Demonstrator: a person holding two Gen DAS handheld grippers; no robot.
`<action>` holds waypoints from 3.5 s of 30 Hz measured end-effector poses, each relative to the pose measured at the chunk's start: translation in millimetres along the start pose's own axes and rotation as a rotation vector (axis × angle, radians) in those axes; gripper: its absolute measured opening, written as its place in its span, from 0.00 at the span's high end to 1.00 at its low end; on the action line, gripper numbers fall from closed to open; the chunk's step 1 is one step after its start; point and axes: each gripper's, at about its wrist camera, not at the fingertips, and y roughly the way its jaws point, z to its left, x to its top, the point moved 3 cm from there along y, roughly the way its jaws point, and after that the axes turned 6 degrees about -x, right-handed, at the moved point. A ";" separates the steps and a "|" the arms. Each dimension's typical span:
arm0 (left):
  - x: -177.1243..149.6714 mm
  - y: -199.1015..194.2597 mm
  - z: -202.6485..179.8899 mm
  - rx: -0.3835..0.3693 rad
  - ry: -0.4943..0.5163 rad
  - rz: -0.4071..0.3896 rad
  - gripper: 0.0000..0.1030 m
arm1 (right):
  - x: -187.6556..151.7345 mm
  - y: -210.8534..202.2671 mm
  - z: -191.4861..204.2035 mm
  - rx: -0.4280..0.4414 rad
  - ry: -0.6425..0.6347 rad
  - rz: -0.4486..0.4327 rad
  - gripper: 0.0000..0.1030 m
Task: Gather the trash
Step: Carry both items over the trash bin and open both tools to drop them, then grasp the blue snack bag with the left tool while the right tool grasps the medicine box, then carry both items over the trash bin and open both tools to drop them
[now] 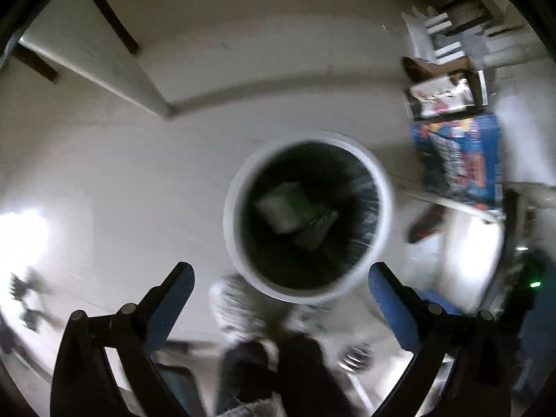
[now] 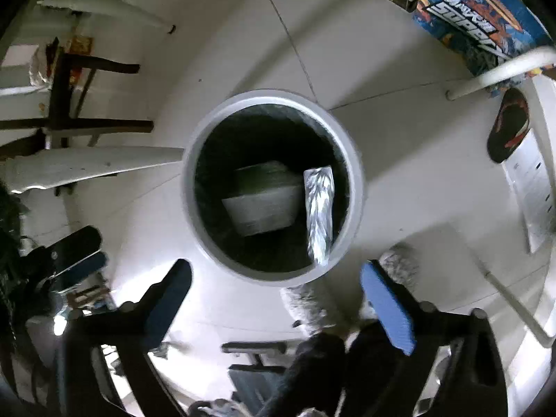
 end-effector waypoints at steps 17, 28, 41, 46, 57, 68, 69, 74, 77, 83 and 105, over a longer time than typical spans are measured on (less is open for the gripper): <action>-52.1 -71.7 -22.1 0.238 0.116 -0.048 0.01 | -29.1 -84.5 12.2 -0.363 -0.157 -0.101 0.01; -82.4 -187.4 -51.7 0.200 0.132 -0.092 0.01 | -66.6 -216.5 45.5 -0.328 -0.175 -0.160 0.01; -80.7 -353.8 -88.9 0.175 0.152 -0.258 0.01 | -93.4 -391.3 103.3 -0.217 -0.130 -0.250 0.01; -44.3 -382.7 -107.9 0.166 0.124 -0.319 0.01 | -54.5 -446.8 98.2 -0.166 -0.019 -0.299 0.01; 118.9 -369.6 -183.4 0.152 0.065 -0.261 0.01 | 144.1 -512.7 35.6 -0.207 0.080 -0.353 0.01; 282.6 -301.5 -235.7 -0.021 -0.215 -0.073 0.02 | 347.1 -489.0 3.5 -0.265 0.046 -0.255 0.01; 287.5 -294.9 -237.5 -0.010 -0.221 -0.065 0.02 | 356.6 -486.2 5.0 -0.266 0.036 -0.250 0.01; 290.5 -275.1 -236.9 0.026 -0.251 -0.062 0.41 | 390.8 -465.1 20.6 -0.270 -0.037 -0.205 0.02; 281.7 -275.1 -233.1 0.049 -0.242 -0.102 0.50 | 394.9 -458.7 26.5 -0.313 -0.062 -0.213 0.20; 268.0 -279.6 -234.3 0.085 -0.212 -0.127 0.54 | 383.7 -461.5 27.2 -0.317 -0.062 -0.230 0.22; 118.4 -397.9 -192.2 0.127 0.077 -0.384 0.54 | 179.4 -521.7 72.7 -0.242 -0.117 -0.481 0.23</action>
